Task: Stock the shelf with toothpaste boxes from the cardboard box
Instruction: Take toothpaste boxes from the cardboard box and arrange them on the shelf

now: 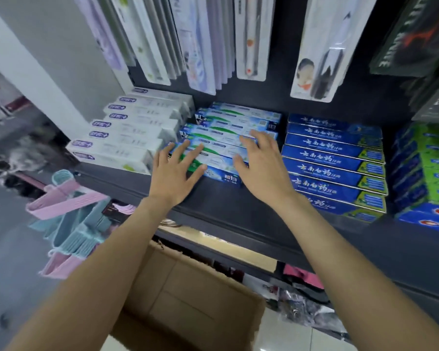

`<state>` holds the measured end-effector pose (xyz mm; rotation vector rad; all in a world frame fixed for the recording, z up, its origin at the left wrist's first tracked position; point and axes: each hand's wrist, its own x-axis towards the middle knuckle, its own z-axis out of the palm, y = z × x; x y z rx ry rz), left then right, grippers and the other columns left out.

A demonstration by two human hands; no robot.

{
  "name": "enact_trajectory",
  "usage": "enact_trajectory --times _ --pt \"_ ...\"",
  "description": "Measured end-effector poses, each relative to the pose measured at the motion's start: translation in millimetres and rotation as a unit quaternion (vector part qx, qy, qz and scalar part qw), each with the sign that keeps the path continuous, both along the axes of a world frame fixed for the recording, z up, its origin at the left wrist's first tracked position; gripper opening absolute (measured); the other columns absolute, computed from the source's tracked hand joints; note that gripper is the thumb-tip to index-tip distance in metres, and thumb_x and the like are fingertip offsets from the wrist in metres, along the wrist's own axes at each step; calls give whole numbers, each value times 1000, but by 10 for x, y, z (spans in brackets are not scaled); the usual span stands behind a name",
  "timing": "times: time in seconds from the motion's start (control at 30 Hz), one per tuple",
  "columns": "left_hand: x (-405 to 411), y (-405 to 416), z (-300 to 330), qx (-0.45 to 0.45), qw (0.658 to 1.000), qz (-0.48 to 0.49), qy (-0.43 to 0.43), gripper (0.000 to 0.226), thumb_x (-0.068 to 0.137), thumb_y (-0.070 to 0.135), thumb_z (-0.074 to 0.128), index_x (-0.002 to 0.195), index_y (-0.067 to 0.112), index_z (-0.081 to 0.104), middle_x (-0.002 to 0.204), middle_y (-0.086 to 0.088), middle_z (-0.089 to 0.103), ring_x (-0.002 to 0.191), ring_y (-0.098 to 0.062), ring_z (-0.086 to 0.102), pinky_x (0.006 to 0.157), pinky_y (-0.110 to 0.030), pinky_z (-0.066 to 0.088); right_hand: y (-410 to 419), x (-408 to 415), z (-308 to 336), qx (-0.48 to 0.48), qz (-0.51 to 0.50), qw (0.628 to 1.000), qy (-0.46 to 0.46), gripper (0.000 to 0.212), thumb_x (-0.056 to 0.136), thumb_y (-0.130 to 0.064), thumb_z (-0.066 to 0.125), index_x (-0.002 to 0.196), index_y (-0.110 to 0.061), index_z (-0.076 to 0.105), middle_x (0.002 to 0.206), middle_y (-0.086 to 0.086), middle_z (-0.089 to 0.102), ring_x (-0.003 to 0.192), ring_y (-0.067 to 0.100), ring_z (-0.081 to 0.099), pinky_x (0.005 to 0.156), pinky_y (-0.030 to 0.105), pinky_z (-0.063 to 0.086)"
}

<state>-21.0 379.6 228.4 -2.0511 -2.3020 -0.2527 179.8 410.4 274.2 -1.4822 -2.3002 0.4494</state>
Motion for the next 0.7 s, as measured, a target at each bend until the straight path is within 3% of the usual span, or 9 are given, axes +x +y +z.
enact_trajectory --times 0.17,0.23,0.3,0.33,0.4,0.47,0.5,0.6,0.7 --pt "-93 31 -23 8 991 -49 127 57 94 53 39 147 37 25 152 -1 32 128 -36 36 103 -44 29 459 -208 -114 -47 -86 993 -70 56 100 -40 29 150 -15 19 157 17 5 143 39 2 117 45 4" --pt "-204 102 10 53 987 -98 117 57 89 49 55 141 33 41 141 -4 48 112 -37 50 94 -43 38 544 -240 -192 -70 -121 987 -81 57 100 -44 28 150 -19 16 157 18 0 143 41 -3 117 46 0" --pt "-352 244 15 67 981 -158 94 62 83 52 62 139 30 45 136 -5 51 111 -34 51 93 -42 39 571 -281 -276 -84 -149 983 -72 57 100 -46 27 150 -19 18 157 21 2 144 39 -5 118 45 -2" --pt "-406 330 26 53 978 -185 75 69 80 56 62 141 30 42 141 -7 45 120 -33 46 98 -43 37 573 -310 -314 -83 -160 982 -56 57 100 -45 27 149 -18 19 156 22 2 144 38 -6 118 44 -2" --pt "-426 492 71 -9 977 -211 20 88 74 65 61 148 32 26 156 -12 18 141 -36 18 111 -48 26 550 -370 -353 -86 -184 979 13 56 99 -43 32 148 -19 22 157 20 1 145 33 -10 118 41 -4" --pt "-390 626 111 -103 973 -203 -25 106 69 73 59 150 35 3 158 -10 -11 143 -39 -12 116 -50 10 535 -425 -361 -91 -206 971 82 55 98 -43 39 147 -21 27 158 16 -2 145 28 -13 117 37 -4" --pt "-367 665 125 -134 971 -197 -24 110 67 76 57 150 35 -4 157 -9 -18 142 -41 -18 116 -50 5 529 -447 -357 -92 -215 967 100 56 97 -43 42 147 -22 29 158 15 -3 145 26 -14 116 35 -4" --pt "-332 699 103 -141 970 -195 27 115 64 86 46 149 35 -12 158 -9 -17 141 -43 -19 117 -50 1 533 -479 -361 -83 -228 965 98 56 96 -42 46 146 -21 31 159 10 0 146 20 -9 116 29 1" --pt "-397 693 53 -112 972 -204 16 111 63 89 42 148 40 -11 159 -4 -14 143 -37 -17 117 -46 1 522 -506 -363 -61 -234 968 71 54 96 -38 48 145 -20 33 159 10 7 147 20 0 115 28 9"
